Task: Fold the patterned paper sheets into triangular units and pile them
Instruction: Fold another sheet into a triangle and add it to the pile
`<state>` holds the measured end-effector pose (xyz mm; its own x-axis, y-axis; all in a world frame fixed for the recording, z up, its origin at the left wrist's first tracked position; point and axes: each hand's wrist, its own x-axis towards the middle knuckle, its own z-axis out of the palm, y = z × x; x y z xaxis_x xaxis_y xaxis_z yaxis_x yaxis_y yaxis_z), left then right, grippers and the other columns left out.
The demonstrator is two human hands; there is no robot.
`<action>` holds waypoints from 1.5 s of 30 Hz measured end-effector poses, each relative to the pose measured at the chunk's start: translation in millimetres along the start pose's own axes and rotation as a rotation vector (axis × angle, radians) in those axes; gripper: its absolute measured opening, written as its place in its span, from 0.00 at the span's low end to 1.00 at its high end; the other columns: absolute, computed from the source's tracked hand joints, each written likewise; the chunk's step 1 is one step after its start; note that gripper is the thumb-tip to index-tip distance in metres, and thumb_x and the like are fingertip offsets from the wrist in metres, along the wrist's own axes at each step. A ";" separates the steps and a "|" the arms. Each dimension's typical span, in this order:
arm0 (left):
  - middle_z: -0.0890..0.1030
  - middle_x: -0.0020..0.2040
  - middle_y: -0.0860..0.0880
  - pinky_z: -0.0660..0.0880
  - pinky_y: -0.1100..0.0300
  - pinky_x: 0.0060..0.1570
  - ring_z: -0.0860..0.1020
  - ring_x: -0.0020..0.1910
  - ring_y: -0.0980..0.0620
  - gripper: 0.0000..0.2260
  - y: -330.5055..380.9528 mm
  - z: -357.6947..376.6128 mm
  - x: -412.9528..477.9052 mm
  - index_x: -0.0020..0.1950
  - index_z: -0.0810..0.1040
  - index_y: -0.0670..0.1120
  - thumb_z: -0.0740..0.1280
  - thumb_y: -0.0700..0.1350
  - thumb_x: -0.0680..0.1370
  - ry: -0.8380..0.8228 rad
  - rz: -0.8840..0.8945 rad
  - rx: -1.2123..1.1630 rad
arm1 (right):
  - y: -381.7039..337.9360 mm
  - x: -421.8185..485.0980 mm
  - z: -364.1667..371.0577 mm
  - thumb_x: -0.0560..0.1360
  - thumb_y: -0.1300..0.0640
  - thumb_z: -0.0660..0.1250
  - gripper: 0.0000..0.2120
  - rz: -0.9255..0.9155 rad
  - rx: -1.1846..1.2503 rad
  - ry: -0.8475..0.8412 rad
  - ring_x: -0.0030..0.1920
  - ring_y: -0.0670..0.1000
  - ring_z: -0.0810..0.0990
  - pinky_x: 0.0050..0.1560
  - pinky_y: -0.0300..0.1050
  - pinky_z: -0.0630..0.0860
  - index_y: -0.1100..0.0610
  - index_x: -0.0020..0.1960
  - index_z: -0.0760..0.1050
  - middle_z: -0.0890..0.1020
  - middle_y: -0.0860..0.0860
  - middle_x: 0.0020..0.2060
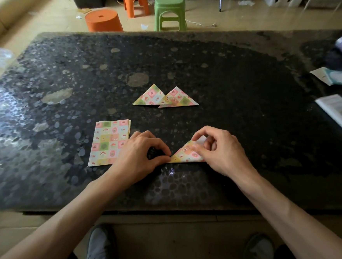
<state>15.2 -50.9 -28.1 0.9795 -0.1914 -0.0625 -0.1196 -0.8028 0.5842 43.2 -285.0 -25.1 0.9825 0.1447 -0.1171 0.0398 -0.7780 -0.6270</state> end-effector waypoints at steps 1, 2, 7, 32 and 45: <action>0.74 0.51 0.61 0.73 0.56 0.56 0.71 0.56 0.56 0.05 -0.1 -0.1 -0.2 0.48 0.82 0.65 0.76 0.56 0.74 0.003 0.006 0.002 | -0.4 -1.5 0.9 0.79 0.47 0.72 0.06 -0.040 -0.033 -0.003 0.40 0.42 0.76 0.39 0.38 0.70 0.41 0.55 0.80 0.77 0.42 0.41; 0.74 0.51 0.61 0.73 0.55 0.56 0.71 0.56 0.56 0.05 0.0 -0.1 -0.5 0.48 0.82 0.65 0.75 0.56 0.75 0.001 0.011 0.004 | -0.3 -2.9 2.0 0.80 0.47 0.71 0.06 -0.077 -0.068 -0.008 0.42 0.42 0.75 0.39 0.38 0.70 0.38 0.56 0.81 0.76 0.42 0.42; 0.74 0.52 0.61 0.70 0.56 0.55 0.71 0.56 0.55 0.05 0.1 -0.6 -1.4 0.49 0.83 0.66 0.74 0.56 0.75 -0.005 0.028 0.014 | -3.7 -5.5 4.9 0.80 0.41 0.68 0.06 -0.106 -0.120 -0.016 0.45 0.42 0.75 0.40 0.39 0.71 0.37 0.55 0.81 0.74 0.41 0.46; 0.76 0.52 0.59 0.73 0.56 0.56 0.72 0.55 0.56 0.09 -6.1 -0.6 1.8 0.52 0.84 0.63 0.76 0.58 0.73 0.001 0.033 -0.021 | -7.5 -6.2 10.0 0.74 0.33 0.71 0.12 -0.056 -0.136 0.020 0.44 0.40 0.73 0.38 0.39 0.70 0.37 0.53 0.78 0.72 0.41 0.44; 0.71 0.53 0.62 0.71 0.51 0.60 0.69 0.57 0.56 0.11 -3.5 1.0 1.1 0.57 0.80 0.69 0.74 0.57 0.76 -0.038 0.052 0.011 | -0.2 0.9 8.0 0.74 0.42 0.76 0.09 -0.003 -0.005 0.083 0.42 0.43 0.77 0.40 0.41 0.74 0.42 0.51 0.82 0.78 0.42 0.42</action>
<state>16.5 -48.8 -31.1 0.9651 -0.2542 -0.0637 -0.1718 -0.7972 0.5787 42.7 -279.8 -31.2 0.9941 0.0962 -0.0504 0.0439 -0.7804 -0.6237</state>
